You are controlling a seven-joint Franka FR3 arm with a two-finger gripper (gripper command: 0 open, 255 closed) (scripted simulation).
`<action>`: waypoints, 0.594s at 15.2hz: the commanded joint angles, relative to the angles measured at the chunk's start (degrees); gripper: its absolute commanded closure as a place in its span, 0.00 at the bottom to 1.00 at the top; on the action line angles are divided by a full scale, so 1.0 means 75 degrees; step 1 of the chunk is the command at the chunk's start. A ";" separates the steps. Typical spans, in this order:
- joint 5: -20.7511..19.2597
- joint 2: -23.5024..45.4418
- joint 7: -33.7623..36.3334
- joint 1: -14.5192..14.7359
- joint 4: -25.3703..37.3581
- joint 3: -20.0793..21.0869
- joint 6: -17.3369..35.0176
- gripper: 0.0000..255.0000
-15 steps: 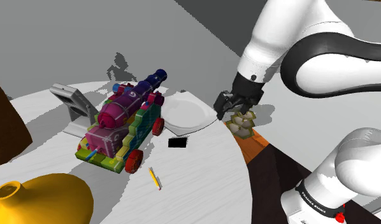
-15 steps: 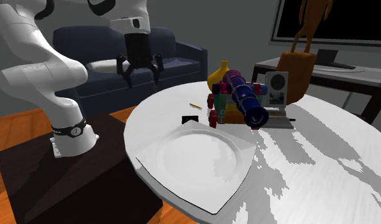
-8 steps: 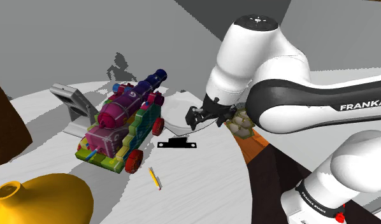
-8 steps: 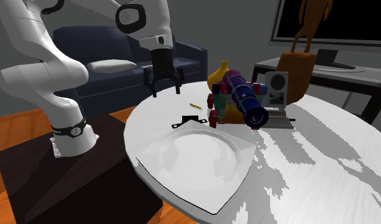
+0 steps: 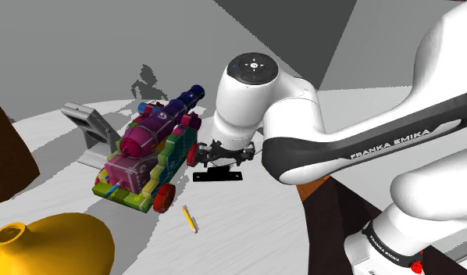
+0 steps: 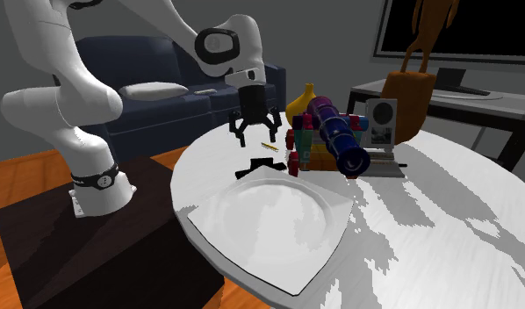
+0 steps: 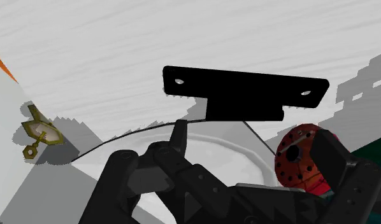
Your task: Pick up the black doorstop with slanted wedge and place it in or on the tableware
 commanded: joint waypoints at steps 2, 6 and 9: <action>-0.0729 0.0507 0.0610 -0.0926 0.0046 0.0910 0.0223 0.00; -0.1461 0.0928 0.1115 -0.3374 -0.0006 0.3239 0.0537 0.00; -0.1247 0.0780 0.0965 -0.3224 -0.0021 0.3080 0.0590 0.00</action>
